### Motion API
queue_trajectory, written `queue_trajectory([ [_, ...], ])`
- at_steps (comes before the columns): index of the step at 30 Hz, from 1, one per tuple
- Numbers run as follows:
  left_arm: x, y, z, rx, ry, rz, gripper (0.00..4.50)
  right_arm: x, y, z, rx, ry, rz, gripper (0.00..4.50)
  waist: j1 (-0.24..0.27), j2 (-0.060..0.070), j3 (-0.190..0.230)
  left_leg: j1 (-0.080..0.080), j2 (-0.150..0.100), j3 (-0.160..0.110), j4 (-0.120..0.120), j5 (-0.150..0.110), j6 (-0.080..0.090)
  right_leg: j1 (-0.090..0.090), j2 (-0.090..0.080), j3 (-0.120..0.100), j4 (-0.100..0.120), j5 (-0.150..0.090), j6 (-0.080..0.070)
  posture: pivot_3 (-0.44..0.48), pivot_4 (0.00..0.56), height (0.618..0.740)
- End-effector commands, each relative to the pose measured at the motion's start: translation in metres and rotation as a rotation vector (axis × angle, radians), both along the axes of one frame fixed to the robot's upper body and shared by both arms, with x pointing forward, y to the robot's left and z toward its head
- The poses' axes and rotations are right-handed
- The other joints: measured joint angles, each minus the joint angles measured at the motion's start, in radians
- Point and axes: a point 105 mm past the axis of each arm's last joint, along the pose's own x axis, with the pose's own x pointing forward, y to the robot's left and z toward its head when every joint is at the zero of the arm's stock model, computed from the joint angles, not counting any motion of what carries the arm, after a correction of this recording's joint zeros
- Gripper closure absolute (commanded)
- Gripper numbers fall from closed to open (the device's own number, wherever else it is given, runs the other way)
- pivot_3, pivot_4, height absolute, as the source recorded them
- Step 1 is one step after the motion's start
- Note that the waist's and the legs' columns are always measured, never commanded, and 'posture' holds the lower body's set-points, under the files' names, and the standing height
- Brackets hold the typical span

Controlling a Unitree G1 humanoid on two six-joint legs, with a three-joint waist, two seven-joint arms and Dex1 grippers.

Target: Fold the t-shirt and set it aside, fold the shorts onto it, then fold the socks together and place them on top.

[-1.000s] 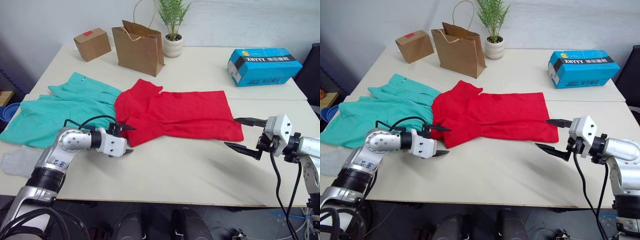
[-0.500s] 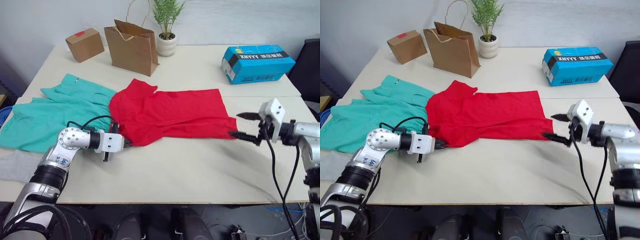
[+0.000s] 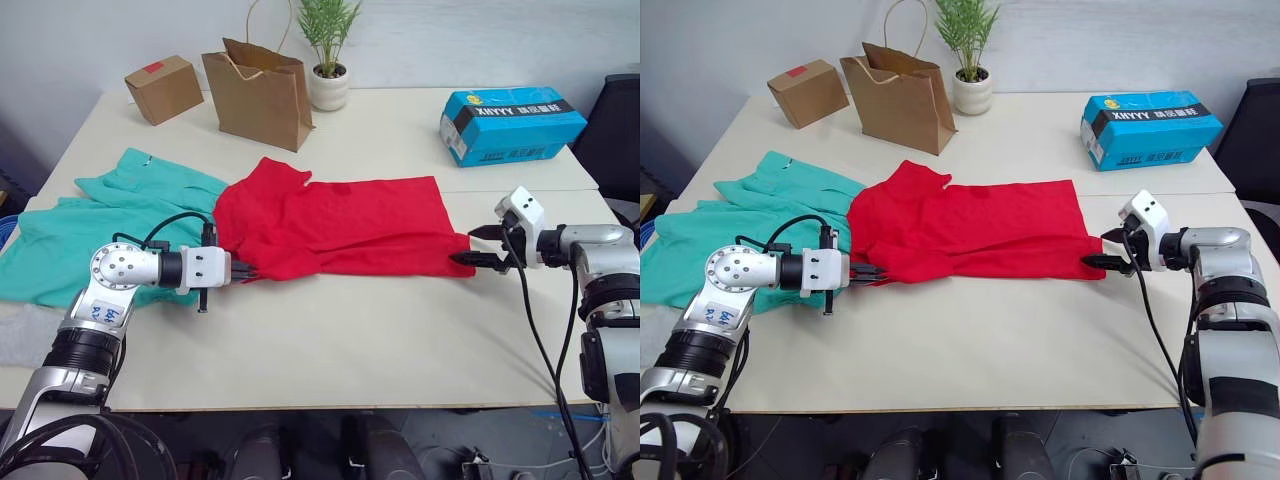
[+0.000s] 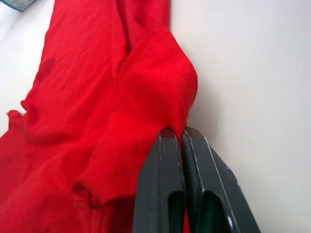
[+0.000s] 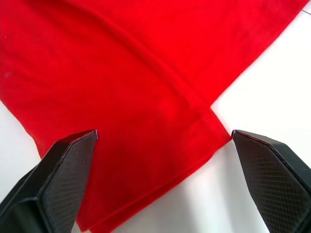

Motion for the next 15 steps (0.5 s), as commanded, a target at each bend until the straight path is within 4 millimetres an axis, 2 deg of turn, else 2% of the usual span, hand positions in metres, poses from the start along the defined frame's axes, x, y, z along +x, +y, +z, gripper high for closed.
queue_trajectory([
  [1, -0.005, 0.005, 0.012, 0.009, -0.038, 0.007, 4.48, 0.007, 0.002, 0.002, -0.032, -0.032, -0.011, 0.00, -0.003, 0.000, 0.000, 0.000, 0.000, 0.000, 0.000, 0.000, 0.000, 0.000, 0.000, 0.000, 0.000, 0.000, 0.000, 0.000, 0.150, 0.740],
  [7, -0.007, 0.005, 0.012, 0.003, -0.029, 0.016, 4.48, 0.009, 0.006, 0.000, -0.025, -0.027, -0.018, 0.00, -0.012, 0.000, 0.000, 0.000, 0.000, 0.000, 0.000, 0.000, -0.001, 0.000, 0.000, 0.000, 0.000, 0.000, 0.000, 0.000, 0.150, 0.740],
  [10, -0.007, 0.006, 0.012, 0.004, -0.027, 0.020, 4.50, 0.011, 0.008, 0.002, -0.019, -0.032, -0.021, 0.58, -0.017, 0.000, 0.000, 0.000, 0.000, 0.000, 0.000, 0.000, -0.001, 0.000, 0.000, 0.000, 0.000, 0.000, 0.000, 0.000, 0.150, 0.740],
  [15, -0.006, 0.007, 0.011, 0.004, -0.023, 0.033, 4.50, 0.010, 0.004, 0.012, -0.005, -0.061, -0.006, 2.36, -0.020, 0.000, 0.000, 0.000, 0.000, 0.000, 0.000, 0.000, -0.001, 0.000, 0.000, 0.000, 0.000, 0.000, 0.000, 0.000, 0.150, 0.740],
])
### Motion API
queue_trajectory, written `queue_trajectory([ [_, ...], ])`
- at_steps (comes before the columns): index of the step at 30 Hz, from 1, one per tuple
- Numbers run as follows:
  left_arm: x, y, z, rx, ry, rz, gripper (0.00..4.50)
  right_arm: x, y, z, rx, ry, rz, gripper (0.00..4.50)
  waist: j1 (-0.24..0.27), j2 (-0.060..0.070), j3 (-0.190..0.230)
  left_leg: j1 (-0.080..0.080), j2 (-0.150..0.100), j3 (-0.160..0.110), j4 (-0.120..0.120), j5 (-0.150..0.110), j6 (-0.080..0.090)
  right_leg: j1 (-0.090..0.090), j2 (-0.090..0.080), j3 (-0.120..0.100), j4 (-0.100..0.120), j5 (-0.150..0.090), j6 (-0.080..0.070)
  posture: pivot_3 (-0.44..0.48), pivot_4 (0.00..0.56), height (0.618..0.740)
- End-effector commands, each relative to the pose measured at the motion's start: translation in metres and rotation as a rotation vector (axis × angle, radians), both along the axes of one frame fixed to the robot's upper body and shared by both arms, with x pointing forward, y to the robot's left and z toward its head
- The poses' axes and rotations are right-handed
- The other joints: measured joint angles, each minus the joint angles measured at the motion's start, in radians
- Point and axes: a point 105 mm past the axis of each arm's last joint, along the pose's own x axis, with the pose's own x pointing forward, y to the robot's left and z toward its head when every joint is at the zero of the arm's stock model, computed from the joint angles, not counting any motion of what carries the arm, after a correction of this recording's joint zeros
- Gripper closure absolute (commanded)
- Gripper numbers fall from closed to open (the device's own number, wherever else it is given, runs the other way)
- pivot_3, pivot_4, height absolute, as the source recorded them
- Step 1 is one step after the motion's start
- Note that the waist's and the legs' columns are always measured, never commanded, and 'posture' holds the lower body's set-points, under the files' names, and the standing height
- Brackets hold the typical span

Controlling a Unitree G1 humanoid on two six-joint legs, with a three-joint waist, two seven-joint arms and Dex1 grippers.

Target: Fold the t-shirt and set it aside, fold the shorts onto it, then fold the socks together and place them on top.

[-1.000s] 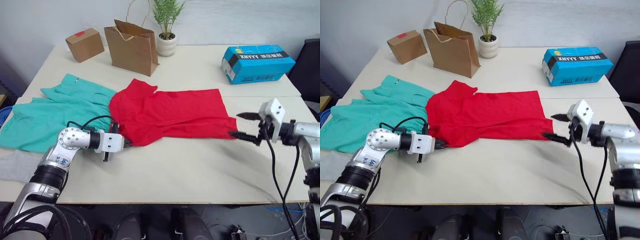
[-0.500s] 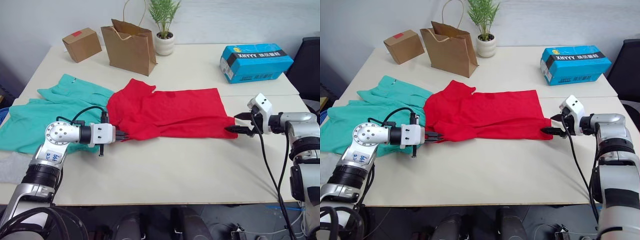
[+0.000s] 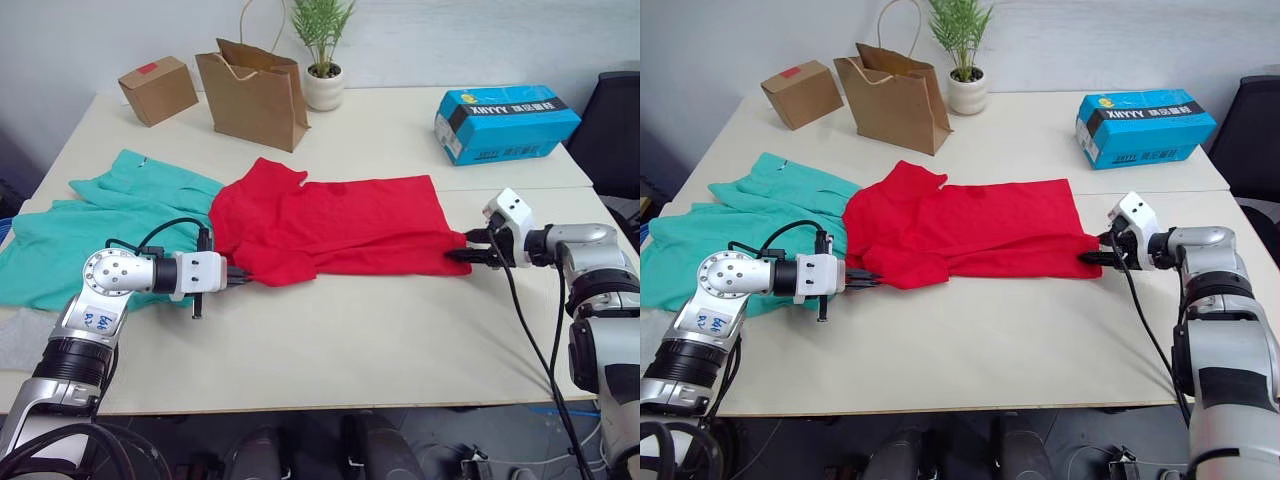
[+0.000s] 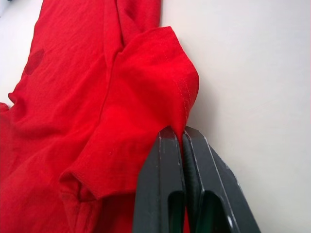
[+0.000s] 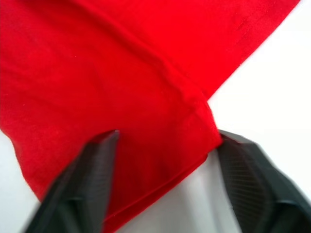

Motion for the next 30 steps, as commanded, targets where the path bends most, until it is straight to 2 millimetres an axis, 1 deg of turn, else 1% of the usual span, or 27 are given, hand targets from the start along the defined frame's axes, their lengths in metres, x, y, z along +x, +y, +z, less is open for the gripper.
queue_trajectory([
  [1, -0.001, 0.002, 0.011, -0.007, -0.039, 0.005, 4.50, 0.003, -0.004, 0.024, 0.015, -0.073, 0.007, 2.72, 0.000, 0.000, 0.000, 0.000, 0.000, 0.000, 0.000, 0.000, 0.000, 0.000, 0.000, 0.000, 0.000, 0.000, 0.000, 0.000, 0.150, 0.740],
  [3, -0.001, 0.003, 0.010, -0.006, -0.036, 0.008, 4.50, 0.001, -0.008, 0.028, 0.012, -0.081, 0.008, 3.40, 0.000, 0.000, 0.000, 0.000, 0.000, 0.000, 0.000, 0.000, 0.000, 0.000, 0.000, 0.000, 0.000, 0.000, 0.000, 0.000, 0.150, 0.740],
  [4, -0.001, 0.003, 0.010, -0.007, -0.032, 0.010, 4.50, 0.000, -0.009, 0.030, 0.017, -0.087, 0.015, 3.82, 0.000, 0.000, 0.000, 0.000, 0.000, 0.000, 0.000, 0.000, 0.000, 0.000, 0.000, 0.000, 0.000, 0.000, 0.000, 0.000, 0.150, 0.740],
  [6, -0.001, 0.003, 0.009, -0.008, -0.028, 0.012, 4.50, -0.002, -0.011, 0.033, 0.029, -0.092, 0.025, 4.46, 0.000, 0.000, 0.000, 0.000, 0.000, 0.000, 0.000, 0.000, 0.000, 0.000, 0.000, 0.000, 0.000, 0.000, 0.000, 0.000, 0.150, 0.740],
  [8, -0.002, 0.004, 0.008, -0.008, -0.024, 0.016, 4.50, -0.004, -0.011, 0.036, 0.037, -0.104, 0.044, 4.46, 0.000, 0.000, 0.000, 0.000, 0.000, 0.000, 0.000, 0.000, 0.000, 0.000, 0.000, 0.000, 0.000, 0.000, 0.000, 0.000, 0.150, 0.740],
  [13, -0.005, 0.007, 0.010, -0.027, 0.002, 0.027, 4.50, -0.011, -0.007, 0.048, 0.022, -0.206, 0.147, 4.46, -0.001, 0.000, 0.000, 0.000, 0.000, 0.000, 0.000, 0.000, 0.000, 0.000, 0.000, 0.000, 0.000, 0.000, 0.000, 0.000, 0.150, 0.740],
  [16, -0.016, 0.010, 0.011, -0.045, 0.063, 0.032, 4.50, -0.024, -0.008, 0.047, -0.018, -0.225, 0.245, 4.46, 0.000, 0.000, 0.000, 0.000, 0.000, 0.000, -0.001, -0.001, -0.001, 0.000, 0.000, 0.000, -0.001, 0.000, 0.000, 0.000, 0.150, 0.740],
  [18, -0.025, 0.015, 0.016, -0.096, 0.099, 0.054, 4.50, -0.038, -0.011, 0.046, -0.033, -0.239, 0.309, 4.46, 0.000, 0.000, 0.000, 0.000, 0.000, 0.000, -0.001, -0.001, -0.001, 0.000, 0.000, 0.000, -0.001, 0.000, 0.000, 0.000, 0.150, 0.740],
  [20, -0.032, 0.020, 0.020, -0.138, 0.132, 0.084, 4.50, -0.051, -0.014, 0.044, -0.037, -0.248, 0.337, 4.46, 0.001, 0.000, 0.000, 0.000, 0.000, -0.001, -0.001, -0.001, -0.001, 0.000, 0.000, 0.000, -0.002, 0.000, 0.000, 0.000, 0.150, 0.740],
  [23, -0.042, 0.027, 0.015, -0.172, 0.200, 0.132, 4.50, -0.065, -0.009, 0.046, -0.006, -0.346, 0.367, 4.46, 0.002, 0.000, 0.000, 0.001, 0.000, -0.001, -0.001, -0.001, -0.001, 0.001, 0.000, 0.000, -0.002, 0.000, 0.000, 0.000, 0.150, 0.740],
  [25, -0.051, 0.030, 0.007, -0.179, 0.260, 0.155, 4.50, -0.076, -0.005, 0.041, -0.005, -0.396, 0.385, 4.46, 0.002, 0.000, 0.000, 0.001, 0.000, -0.001, -0.001, -0.001, -0.001, 0.001, 0.000, 0.000, -0.002, 0.000, 0.000, 0.000, 0.150, 0.740],
  [27, -0.059, 0.034, 0.000, -0.183, 0.316, 0.183, 4.50, -0.090, -0.001, 0.031, -0.019, -0.425, 0.404, 4.46, 0.002, 0.000, 0.000, 0.003, 0.000, -0.002, -0.001, -0.001, -0.001, 0.003, 0.000, 0.000, -0.002, 0.000, 0.000, 0.000, 0.150, 0.740],
  [30, -0.071, 0.040, -0.008, -0.178, 0.382, 0.212, 4.50, -0.104, 0.002, 0.019, -0.046, -0.451, 0.420, 4.46, 0.002, 0.000, 0.000, 0.003, 0.001, -0.002, -0.002, -0.001, -0.002, 0.003, 0.000, 0.000, -0.003, 0.000, 0.000, 0.000, 0.150, 0.740],
])
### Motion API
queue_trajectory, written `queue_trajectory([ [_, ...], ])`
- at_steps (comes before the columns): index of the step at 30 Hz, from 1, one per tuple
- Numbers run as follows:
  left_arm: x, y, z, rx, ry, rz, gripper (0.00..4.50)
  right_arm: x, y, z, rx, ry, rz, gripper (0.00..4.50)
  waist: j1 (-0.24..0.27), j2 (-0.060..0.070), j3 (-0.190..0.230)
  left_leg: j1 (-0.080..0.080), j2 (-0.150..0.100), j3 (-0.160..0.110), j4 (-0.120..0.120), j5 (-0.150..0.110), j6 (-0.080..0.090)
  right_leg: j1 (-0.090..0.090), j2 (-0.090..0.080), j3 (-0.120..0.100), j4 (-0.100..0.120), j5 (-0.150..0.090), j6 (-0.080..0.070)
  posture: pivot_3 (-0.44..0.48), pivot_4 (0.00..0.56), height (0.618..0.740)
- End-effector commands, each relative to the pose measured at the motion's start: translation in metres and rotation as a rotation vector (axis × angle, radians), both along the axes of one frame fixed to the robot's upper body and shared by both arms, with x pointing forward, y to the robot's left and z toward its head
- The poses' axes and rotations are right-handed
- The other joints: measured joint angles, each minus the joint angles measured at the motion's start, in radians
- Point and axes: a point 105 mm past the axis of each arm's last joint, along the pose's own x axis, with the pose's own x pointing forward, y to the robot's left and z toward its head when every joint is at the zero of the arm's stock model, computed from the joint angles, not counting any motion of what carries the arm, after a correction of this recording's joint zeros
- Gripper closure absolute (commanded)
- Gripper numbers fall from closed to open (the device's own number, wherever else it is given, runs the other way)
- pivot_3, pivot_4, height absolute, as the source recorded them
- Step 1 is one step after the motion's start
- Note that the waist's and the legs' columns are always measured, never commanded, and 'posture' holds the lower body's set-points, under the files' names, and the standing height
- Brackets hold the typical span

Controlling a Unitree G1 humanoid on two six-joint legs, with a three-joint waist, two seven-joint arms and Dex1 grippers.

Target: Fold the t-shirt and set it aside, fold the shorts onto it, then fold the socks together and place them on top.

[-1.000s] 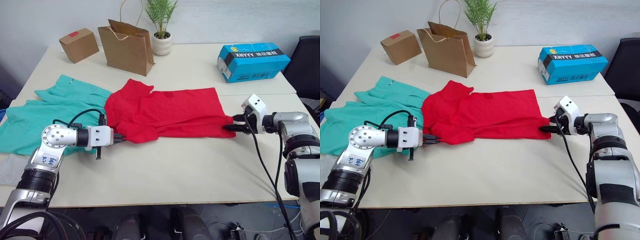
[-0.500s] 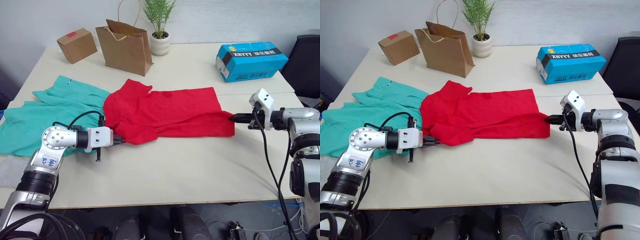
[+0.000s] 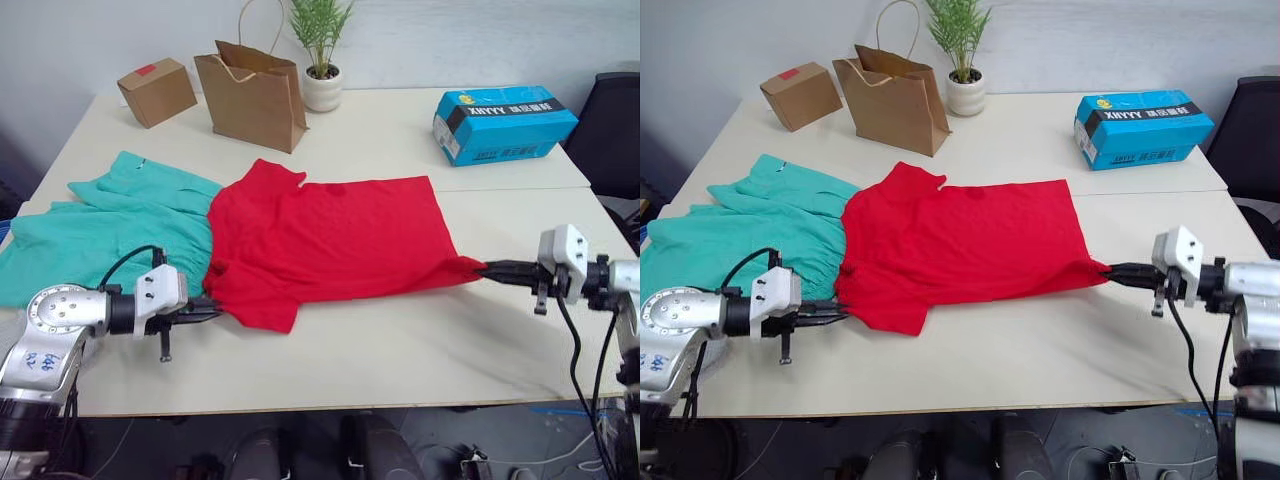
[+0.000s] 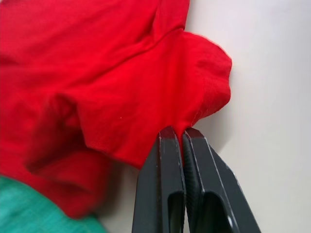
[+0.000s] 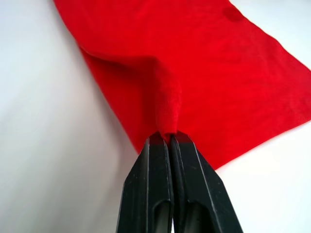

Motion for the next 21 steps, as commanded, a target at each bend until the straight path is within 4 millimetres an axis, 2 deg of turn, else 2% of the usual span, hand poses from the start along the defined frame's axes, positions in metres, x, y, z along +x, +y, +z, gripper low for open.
queue_trajectory([
  [1, -0.010, 0.004, 0.010, -0.006, 0.015, 0.010, 4.50, -0.011, 0.003, 0.006, -0.019, -0.107, 0.018, 4.46, -0.001, 0.000, 0.000, 0.000, 0.000, 0.000, 0.000, 0.000, 0.000, 0.000, 0.000, 0.000, 0.000, 0.000, 0.000, 0.000, 0.150, 0.740],
  [7, -0.027, 0.008, 0.007, -0.010, 0.094, 0.038, 4.50, -0.024, -0.010, -0.019, -0.066, -0.086, -0.035, 4.46, -0.001, 0.000, 0.000, 0.001, 0.000, 0.000, 0.000, 0.000, 0.000, 0.001, 0.000, 0.000, -0.001, 0.000, 0.000, 0.000, 0.150, 0.740],
  [18, -0.041, 0.012, -0.002, 0.011, 0.182, 0.073, 4.50, -0.034, -0.022, -0.045, -0.118, -0.039, -0.060, 4.46, -0.001, 0.000, 0.000, 0.001, 0.000, 0.000, -0.001, 0.000, 0.000, 0.001, 0.000, 0.000, -0.002, 0.000, -0.001, 0.000, 0.150, 0.740],
  [21, -0.048, 0.010, -0.002, -0.013, 0.254, 0.079, 4.50, -0.039, -0.022, -0.050, -0.124, -0.007, -0.043, 4.46, -0.001, 0.000, 0.000, 0.001, 0.000, 0.000, -0.001, 0.000, 0.000, 0.001, 0.000, 0.000, -0.002, 0.000, -0.001, 0.000, 0.150, 0.740],
])
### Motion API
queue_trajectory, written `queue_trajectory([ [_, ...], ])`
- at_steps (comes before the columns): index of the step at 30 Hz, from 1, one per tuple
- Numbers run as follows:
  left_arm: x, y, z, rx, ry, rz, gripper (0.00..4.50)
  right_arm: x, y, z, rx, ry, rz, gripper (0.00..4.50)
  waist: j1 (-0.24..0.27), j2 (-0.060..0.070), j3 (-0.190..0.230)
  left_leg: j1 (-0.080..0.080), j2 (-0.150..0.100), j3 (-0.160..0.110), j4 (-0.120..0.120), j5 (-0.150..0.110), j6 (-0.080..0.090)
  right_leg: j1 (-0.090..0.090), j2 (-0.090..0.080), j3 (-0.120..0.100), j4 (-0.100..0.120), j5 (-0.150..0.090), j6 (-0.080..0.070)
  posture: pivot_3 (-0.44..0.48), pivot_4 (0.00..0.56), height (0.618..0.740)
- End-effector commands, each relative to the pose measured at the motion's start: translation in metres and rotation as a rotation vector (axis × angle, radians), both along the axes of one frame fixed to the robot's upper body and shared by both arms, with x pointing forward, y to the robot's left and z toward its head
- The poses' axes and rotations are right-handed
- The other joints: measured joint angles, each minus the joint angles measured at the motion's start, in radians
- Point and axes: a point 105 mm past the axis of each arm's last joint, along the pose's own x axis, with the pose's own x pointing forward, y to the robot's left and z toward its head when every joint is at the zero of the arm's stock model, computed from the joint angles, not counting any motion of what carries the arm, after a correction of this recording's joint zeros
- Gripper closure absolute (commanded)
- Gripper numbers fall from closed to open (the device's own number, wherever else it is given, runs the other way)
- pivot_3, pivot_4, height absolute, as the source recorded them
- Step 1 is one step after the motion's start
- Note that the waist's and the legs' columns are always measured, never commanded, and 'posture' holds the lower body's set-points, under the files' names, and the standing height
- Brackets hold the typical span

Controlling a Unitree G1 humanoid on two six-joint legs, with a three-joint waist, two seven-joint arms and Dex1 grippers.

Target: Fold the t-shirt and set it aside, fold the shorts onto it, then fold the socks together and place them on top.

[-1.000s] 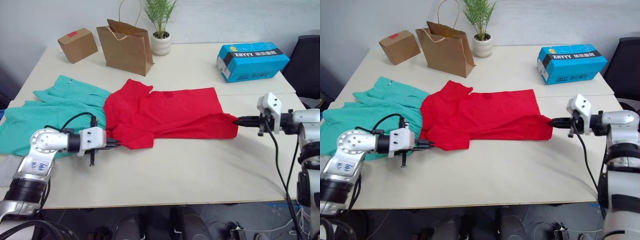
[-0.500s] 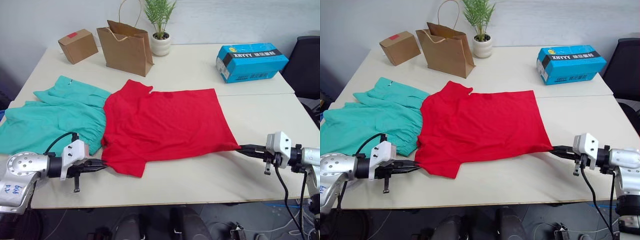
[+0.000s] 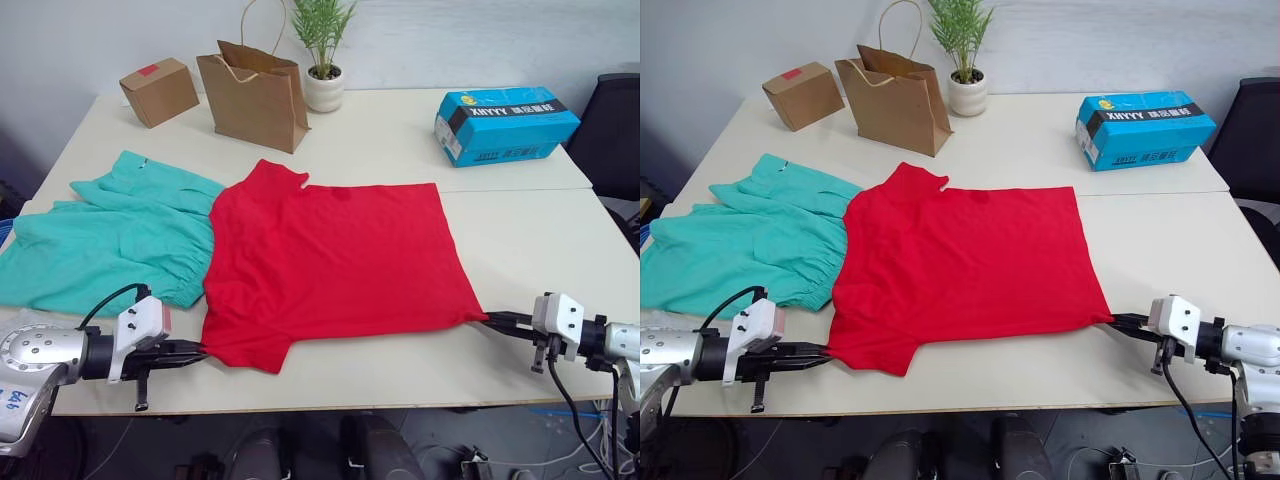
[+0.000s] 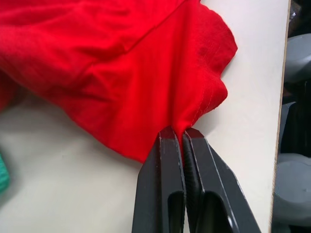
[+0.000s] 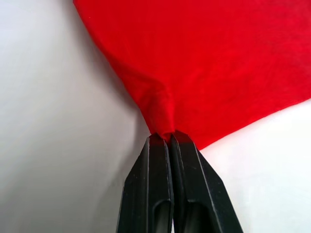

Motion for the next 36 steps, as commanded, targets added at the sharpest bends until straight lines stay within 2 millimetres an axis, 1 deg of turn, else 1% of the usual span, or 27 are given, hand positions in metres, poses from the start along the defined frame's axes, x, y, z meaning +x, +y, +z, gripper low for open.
queue_trajectory([
  [1, -0.010, -0.003, 0.011, -0.029, 0.069, -0.007, 4.50, -0.009, -0.008, 0.002, -0.016, 0.037, 0.002, 4.46, 0.001, 0.000, 0.000, 0.000, 0.000, 0.000, 0.000, 0.000, 0.000, 0.000, 0.000, 0.000, 0.000, 0.000, 0.000, 0.000, 0.150, 0.740],
  [3, -0.017, 0.000, 0.013, -0.034, 0.164, 0.014, 4.50, -0.014, -0.009, 0.001, -0.016, 0.093, 0.012, 4.46, 0.001, 0.000, 0.000, 0.000, 0.000, -0.001, 0.000, 0.000, 0.000, 0.001, 0.000, 0.000, 0.000, 0.000, 0.000, 0.000, 0.150, 0.740],
  [6, -0.019, 0.000, 0.020, -0.052, 0.227, 0.024, 4.50, -0.016, -0.011, 0.001, -0.025, 0.130, 0.004, 4.46, 0.001, 0.000, 0.000, 0.000, 0.000, -0.001, 0.000, 0.000, 0.000, 0.001, 0.000, 0.000, 0.000, 0.000, 0.000, 0.000, 0.150, 0.740],
  [10, -0.014, -0.006, 0.031, -0.087, 0.275, 0.038, 4.50, -0.013, -0.012, 0.003, 0.001, 0.160, -0.019, 4.46, 0.002, 0.000, 0.000, 0.001, 0.000, -0.001, 0.000, 0.000, 0.000, 0.001, 0.000, 0.000, 0.000, 0.000, 0.000, 0.000, 0.150, 0.740],
  [14, 0.000, -0.005, 0.039, -0.085, 0.277, 0.057, 4.50, -0.007, -0.010, 0.008, 0.036, 0.197, -0.035, 4.46, 0.002, 0.000, 0.000, 0.000, 0.000, -0.002, 0.000, 0.000, 0.000, 0.001, 0.000, 0.000, 0.000, 0.000, 0.000, 0.000, 0.150, 0.740],
  [17, 0.014, 0.002, 0.039, -0.054, 0.274, 0.089, 4.50, -0.003, -0.009, 0.011, 0.051, 0.234, -0.048, 4.46, 0.001, 0.000, 0.000, 0.000, 0.000, -0.001, 0.000, 0.000, 0.000, 0.001, 0.000, 0.000, 0.000, 0.000, 0.000, 0.000, 0.150, 0.740],
  [21, 0.025, 0.006, 0.034, -0.021, 0.279, 0.106, 4.50, 0.002, -0.007, 0.013, 0.073, 0.282, -0.065, 4.46, -0.002, 0.000, 0.000, 0.000, 0.000, -0.001, 0.000, 0.000, -0.001, 0.000, 0.001, 0.000, 0.000, 0.000, 0.000, 0.000, 0.150, 0.740],
  [25, 0.036, 0.004, 0.032, -0.032, 0.260, 0.124, 4.50, 0.007, -0.004, 0.015, 0.107, 0.336, -0.093, 4.46, 0.001, 0.000, 0.000, -0.001, 0.000, -0.001, 0.000, 0.000, -0.001, 0.000, 0.001, 0.000, 0.000, 0.000, 0.000, 0.000, 0.150, 0.740],
  [28, 0.052, 0.001, 0.032, -0.065, 0.194, 0.163, 4.50, 0.015, 0.005, 0.019, 0.157, 0.358, -0.117, 4.46, 0.004, 0.000, 0.000, -0.001, 0.000, -0.001, 0.001, 0.000, -0.001, 0.000, 0.001, 0.000, 0.001, 0.000, 0.000, 0.000, 0.150, 0.740],
  [33, 0.058, 0.001, 0.029, -0.082, 0.168, 0.188, 4.50, 0.022, 0.018, 0.031, 0.223, 0.332, -0.123, 4.46, 0.004, 0.000, 0.000, -0.002, 0.000, -0.001, 0.002, 0.000, -0.001, -0.001, 0.001, 0.000, 0.001, 0.000, 0.000, 0.000, 0.150, 0.740],
  [36, 0.057, 0.000, 0.026, -0.077, 0.167, 0.184, 4.50, 0.021, 0.020, 0.032, 0.226, 0.344, -0.125, 4.46, 0.006, 0.000, 0.000, -0.002, 0.000, -0.001, 0.002, 0.000, -0.001, -0.001, 0.001, 0.000, 0.001, 0.000, 0.000, 0.000, 0.150, 0.740],
])
